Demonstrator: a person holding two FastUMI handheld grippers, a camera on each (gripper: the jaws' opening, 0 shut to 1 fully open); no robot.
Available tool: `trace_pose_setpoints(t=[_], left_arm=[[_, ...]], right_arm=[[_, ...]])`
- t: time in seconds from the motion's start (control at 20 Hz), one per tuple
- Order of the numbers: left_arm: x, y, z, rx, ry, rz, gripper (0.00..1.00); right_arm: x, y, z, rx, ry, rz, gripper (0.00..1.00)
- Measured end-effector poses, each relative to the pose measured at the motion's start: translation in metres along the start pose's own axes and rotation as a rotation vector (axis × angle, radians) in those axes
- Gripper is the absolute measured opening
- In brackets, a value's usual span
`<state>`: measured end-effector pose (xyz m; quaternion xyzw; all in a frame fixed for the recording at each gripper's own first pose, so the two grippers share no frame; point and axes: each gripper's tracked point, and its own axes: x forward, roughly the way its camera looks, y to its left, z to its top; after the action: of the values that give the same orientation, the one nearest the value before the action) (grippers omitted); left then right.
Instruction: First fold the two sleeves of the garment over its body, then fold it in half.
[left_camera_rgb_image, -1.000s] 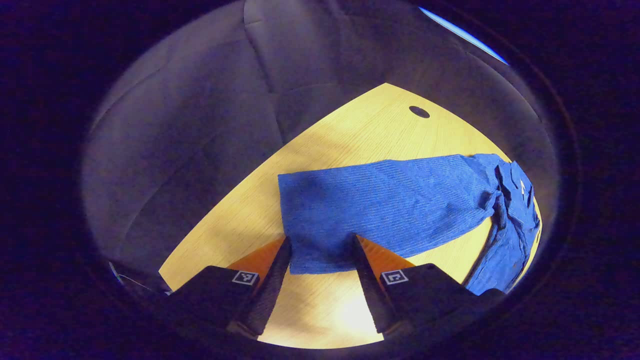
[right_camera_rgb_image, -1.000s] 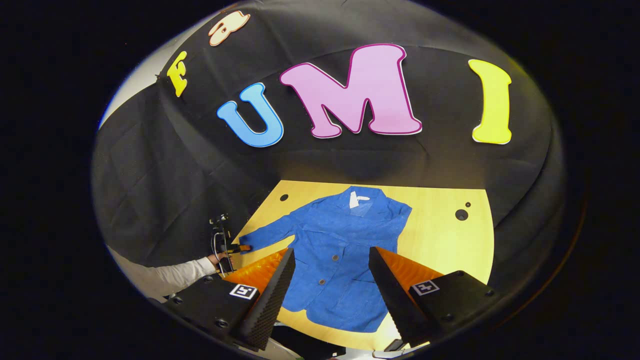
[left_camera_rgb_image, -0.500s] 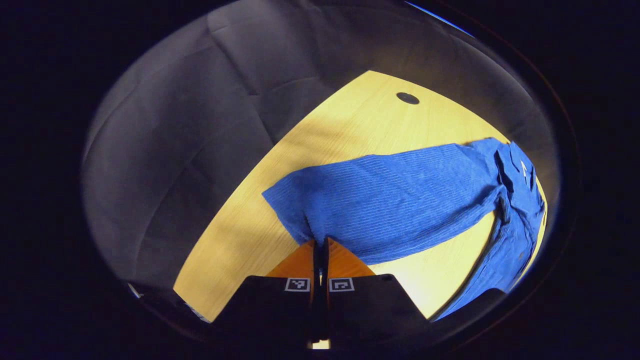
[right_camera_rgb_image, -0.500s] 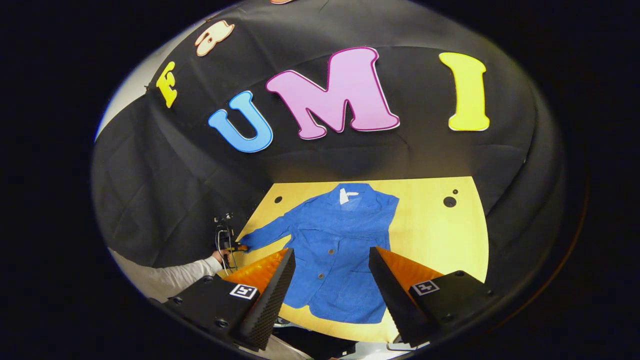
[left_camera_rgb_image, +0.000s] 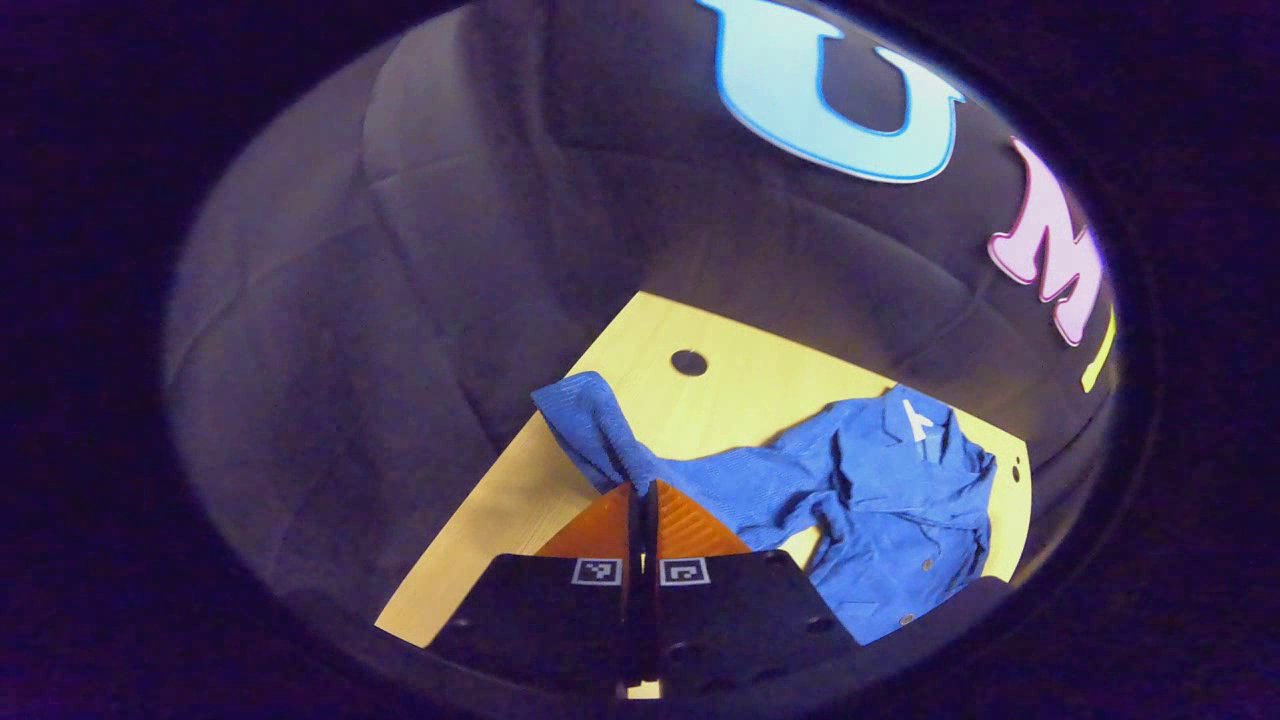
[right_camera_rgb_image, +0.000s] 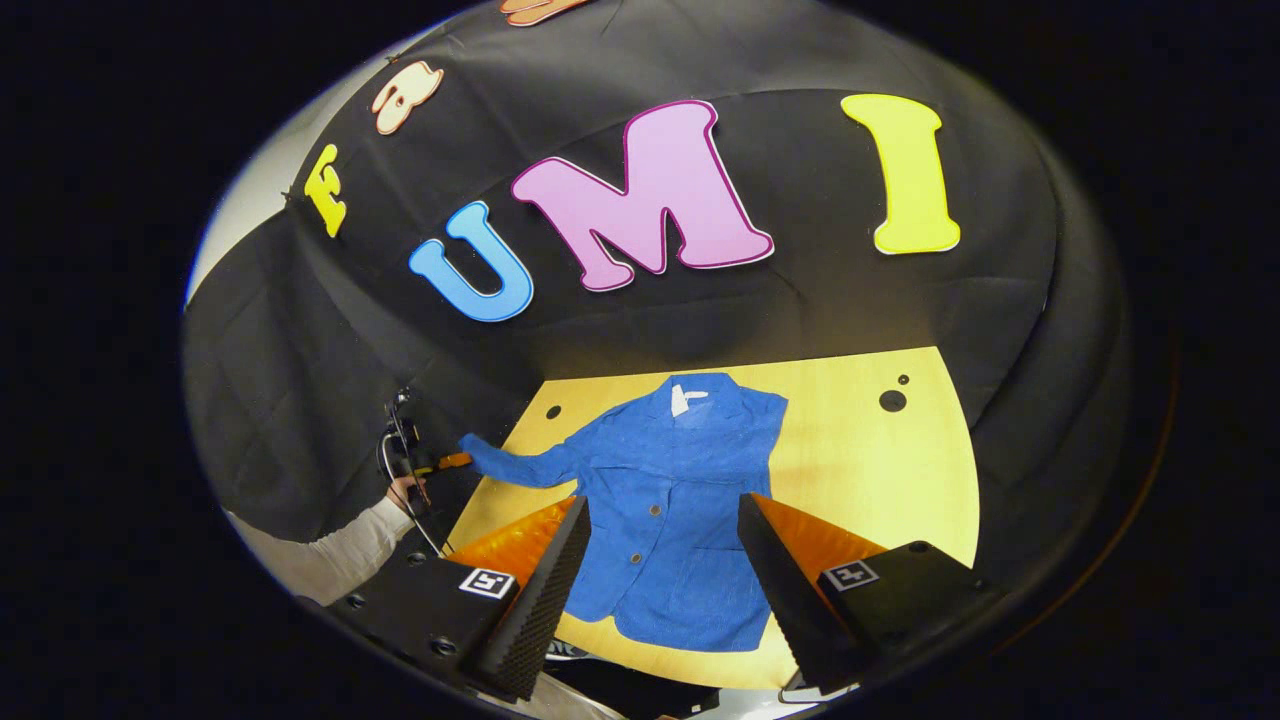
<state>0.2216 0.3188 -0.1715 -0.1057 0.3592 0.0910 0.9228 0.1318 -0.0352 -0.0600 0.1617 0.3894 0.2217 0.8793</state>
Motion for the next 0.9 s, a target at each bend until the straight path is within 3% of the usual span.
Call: trace_pose_setpoints(t=[0.2,0.35,0.5,0.7,0.8,0.9], left_arm=[[-0.046,-0.104,0.085,0.117,-0.223,-0.15,0.0],[-0.068,-0.196,0.11,0.256,-0.271,-0.255,0.0],[-0.06,-0.292,0.115,0.37,-0.275,-0.341,0.0],[-0.025,-0.412,0.054,0.491,-0.148,-0.484,0.0],[0.014,-0.453,-0.005,0.538,-0.003,-0.506,0.0],[0.053,-0.474,-0.063,0.587,0.147,-0.469,0.0]], right_arm=[[-0.007,-0.015,0.002,-0.005,-0.005,0.015,0.95],[-0.021,-0.036,0.0,-0.001,-0.012,0.002,0.95],[-0.039,-0.066,-0.009,0.003,-0.009,-0.037,0.95],[-0.057,-0.102,-0.022,0.044,-0.018,-0.076,0.95],[-0.062,-0.119,-0.032,0.064,-0.018,-0.097,0.95],[-0.064,-0.132,-0.044,0.091,-0.02,-0.108,0.95]])
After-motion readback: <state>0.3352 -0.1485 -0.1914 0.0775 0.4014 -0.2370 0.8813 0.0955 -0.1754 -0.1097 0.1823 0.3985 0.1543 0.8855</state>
